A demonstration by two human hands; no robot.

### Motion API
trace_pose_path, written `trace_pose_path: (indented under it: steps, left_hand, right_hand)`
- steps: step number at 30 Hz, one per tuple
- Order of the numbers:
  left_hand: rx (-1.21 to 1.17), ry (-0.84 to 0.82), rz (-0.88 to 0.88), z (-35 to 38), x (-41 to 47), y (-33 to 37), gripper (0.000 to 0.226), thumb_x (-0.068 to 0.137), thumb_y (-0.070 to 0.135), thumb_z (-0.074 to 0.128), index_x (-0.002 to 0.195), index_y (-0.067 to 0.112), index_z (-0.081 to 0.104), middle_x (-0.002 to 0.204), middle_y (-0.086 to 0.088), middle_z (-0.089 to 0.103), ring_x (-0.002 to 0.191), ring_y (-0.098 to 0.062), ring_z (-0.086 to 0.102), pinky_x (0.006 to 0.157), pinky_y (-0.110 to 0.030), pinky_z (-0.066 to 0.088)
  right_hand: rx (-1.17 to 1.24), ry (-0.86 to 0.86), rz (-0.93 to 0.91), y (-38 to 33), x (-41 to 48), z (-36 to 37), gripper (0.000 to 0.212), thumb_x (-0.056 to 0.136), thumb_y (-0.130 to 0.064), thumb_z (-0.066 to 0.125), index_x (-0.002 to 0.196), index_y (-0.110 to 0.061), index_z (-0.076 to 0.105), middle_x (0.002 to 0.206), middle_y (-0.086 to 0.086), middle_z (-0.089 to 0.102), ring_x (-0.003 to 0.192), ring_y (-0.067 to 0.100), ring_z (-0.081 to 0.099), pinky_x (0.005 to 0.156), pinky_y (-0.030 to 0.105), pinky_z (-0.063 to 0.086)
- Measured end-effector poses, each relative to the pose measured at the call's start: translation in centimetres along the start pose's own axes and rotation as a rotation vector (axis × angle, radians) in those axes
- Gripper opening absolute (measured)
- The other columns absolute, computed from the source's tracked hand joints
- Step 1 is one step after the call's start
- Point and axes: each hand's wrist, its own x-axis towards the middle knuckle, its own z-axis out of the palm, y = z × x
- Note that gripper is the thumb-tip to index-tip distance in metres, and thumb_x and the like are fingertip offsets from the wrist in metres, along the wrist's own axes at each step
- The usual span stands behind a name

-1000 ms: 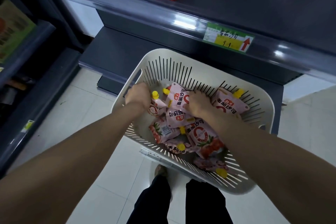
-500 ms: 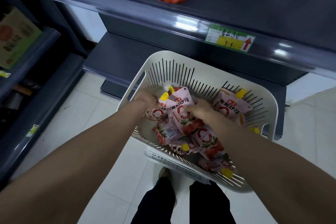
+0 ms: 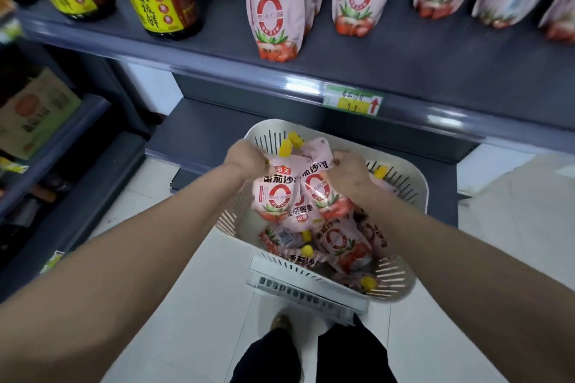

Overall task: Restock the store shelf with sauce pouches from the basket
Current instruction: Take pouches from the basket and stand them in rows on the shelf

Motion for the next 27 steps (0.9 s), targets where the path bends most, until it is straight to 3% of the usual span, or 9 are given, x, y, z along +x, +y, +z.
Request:
trace_pose_path:
  steps: [2,4,7,9,12,17,21,24,27]
  left_hand:
    - [-0.079,0.044,0.065,-2.0,-1.0,1.7,0.025,0.082,0.012,0.065,0.104,0.001,0.069,0.089,-0.012,0.064,0.083,-0.019,0.062,0.073,-0.029,0.052]
    - [-0.167,0.068,0.131,-4.1,-2.1,3.7,0.017,0.08,0.01,0.068,0.096,0.004,0.071,0.083,-0.007,0.061,0.078,-0.015,0.057,0.071,-0.029,0.053]
    - [-0.347,0.111,0.205,-7.1,-3.6,6.5,0.023,0.083,0.002,0.06,0.104,0.003,0.067,0.09,-0.011,0.062,0.083,-0.021,0.059,0.077,-0.034,0.055]
    - [-0.485,0.153,0.216,-9.0,-4.3,8.3,0.029,0.08,0.002,0.067,0.109,0.0,0.066,0.098,-0.015,0.068,0.091,-0.027,0.066,0.084,-0.04,0.057]
    - [-0.646,0.18,0.251,-11.3,-4.9,10.7,0.032,0.077,0.0,0.071,0.109,0.0,0.065,0.109,-0.016,0.069,0.1,-0.03,0.067,0.088,-0.044,0.055]
    - [-0.698,0.28,0.332,-13.6,-4.3,14.0,0.032,0.08,-0.005,0.066,0.111,-0.001,0.064,0.111,-0.014,0.067,0.1,-0.026,0.064,0.09,-0.04,0.054]
    - [-0.682,0.329,0.359,-13.8,-2.8,16.1,0.037,0.081,-0.002,0.065,0.118,-0.002,0.061,0.115,-0.01,0.065,0.105,-0.024,0.062,0.094,-0.036,0.051]
    - [-0.701,0.323,0.367,-13.5,-1.7,17.1,0.026,0.083,-0.004,0.061,0.109,-0.002,0.066,0.101,-0.011,0.066,0.094,-0.022,0.061,0.085,-0.032,0.053]
    - [-0.704,0.331,0.374,-13.0,-0.5,17.8,0.026,0.084,-0.004,0.06,0.109,-0.002,0.066,0.106,-0.017,0.068,0.096,-0.027,0.064,0.081,-0.031,0.053]
  right_hand:
    - [0.014,0.066,-0.06,-1.5,-1.2,-3.0,0.02,0.084,-0.012,0.057,0.065,-0.012,0.063,0.063,0.0,0.06,0.068,0.019,0.055,0.053,0.024,0.04]
    - [0.056,0.136,-0.116,-3.2,-2.4,-6.3,0.014,0.084,-0.014,0.06,0.075,-0.007,0.068,0.072,0.007,0.065,0.072,0.023,0.056,0.064,0.029,0.042]
    - [0.119,0.264,-0.188,-5.7,-3.2,-10.7,0.015,0.082,-0.007,0.058,0.089,-0.003,0.071,0.089,0.016,0.072,0.087,0.031,0.065,0.078,0.039,0.053]
    - [0.18,0.35,-0.208,-7.2,-3.1,-13.4,0.019,0.081,-0.002,0.056,0.093,-0.002,0.072,0.095,0.017,0.073,0.093,0.033,0.066,0.083,0.045,0.055]
    - [0.303,0.447,-0.206,-9.1,-2.6,-17.1,0.026,0.081,0.003,0.049,0.095,-0.005,0.069,0.097,0.011,0.071,0.095,0.029,0.064,0.084,0.041,0.055]
    - [0.489,0.493,-0.194,-10.6,-1.1,-20.8,0.037,0.085,0.009,0.042,0.071,-0.023,0.055,0.076,-0.001,0.058,0.078,0.019,0.053,0.067,0.026,0.046]
    - [0.595,0.525,-0.151,-10.5,1.2,-22.6,0.039,0.083,0.007,0.04,0.075,-0.026,0.059,0.098,0.008,0.068,0.096,0.029,0.064,0.086,0.041,0.056]
    - [0.686,0.518,-0.116,-10.3,2.6,-23.4,0.041,0.086,0.007,0.043,0.073,-0.027,0.062,0.102,0.008,0.07,0.099,0.03,0.067,0.087,0.047,0.056]
    - [0.71,0.507,-0.095,-10.0,4.2,-23.6,0.04,0.085,0.01,0.04,0.086,-0.02,0.066,0.108,0.011,0.068,0.102,0.032,0.065,0.089,0.049,0.055]
